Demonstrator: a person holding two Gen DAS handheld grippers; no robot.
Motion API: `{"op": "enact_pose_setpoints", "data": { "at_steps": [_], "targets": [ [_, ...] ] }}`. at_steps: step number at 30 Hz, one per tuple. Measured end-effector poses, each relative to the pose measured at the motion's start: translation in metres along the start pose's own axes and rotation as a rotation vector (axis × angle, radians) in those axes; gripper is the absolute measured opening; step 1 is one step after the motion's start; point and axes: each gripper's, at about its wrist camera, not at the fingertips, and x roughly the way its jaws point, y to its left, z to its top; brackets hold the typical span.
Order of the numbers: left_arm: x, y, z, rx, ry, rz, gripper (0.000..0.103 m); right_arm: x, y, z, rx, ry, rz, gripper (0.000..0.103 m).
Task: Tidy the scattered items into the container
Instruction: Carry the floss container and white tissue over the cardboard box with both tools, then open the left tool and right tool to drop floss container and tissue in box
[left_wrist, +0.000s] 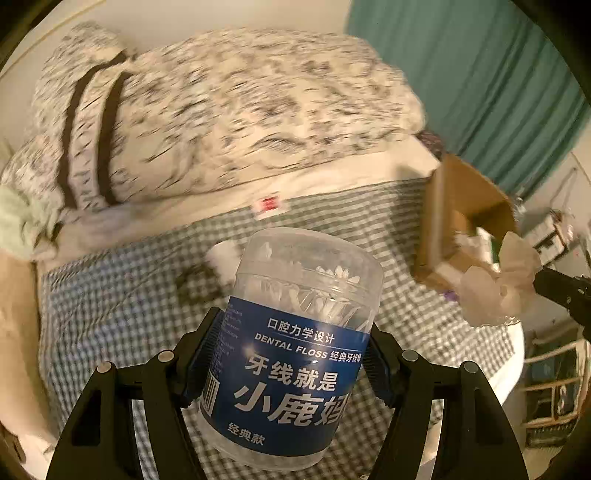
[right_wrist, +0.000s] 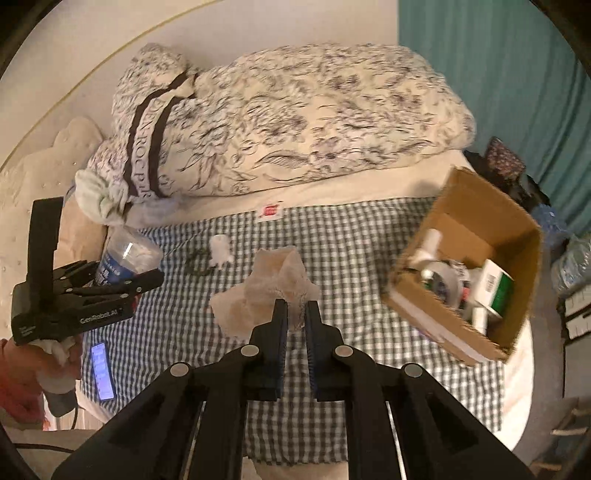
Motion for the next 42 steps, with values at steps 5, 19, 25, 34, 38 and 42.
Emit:
{"op": "enact_pose_setpoints", "data": {
  "at_steps": [5, 19, 25, 34, 38, 42],
  "targets": [
    [0.002, -0.058, 0.019, 0.056, -0.021, -0.038, 0.071, -0.025, -0.038, 0.001, 0.028, -0.036, -0.023, 0.009],
    [0.060, -0.222, 0.078, 0.176, -0.017, -0.091, 0.071, -0.014, -0.190, 0.018, 0.139, -0.060, -0.013, 0.003],
    [0.102, -0.274, 0.094, 0.238, 0.025, -0.113, 0.071, 0.009, -0.239, 0.023, 0.177, -0.015, -0.038, 0.003],
    [0.147, -0.318, 0.105, 0.316, 0.083, -0.110, 0.087, 0.025, -0.287, 0.025, 0.236, 0.011, -0.094, 0.053],
    [0.147, -0.326, 0.105, 0.342, 0.072, -0.088, 0.095, 0.021, -0.297, 0.027, 0.266, -0.023, -0.089, 0.068],
    [0.145, -0.321, 0.104, 0.347, 0.079, -0.069, 0.095, 0.023, -0.299, 0.027, 0.273, -0.022, -0.075, 0.068]
  ]
}}
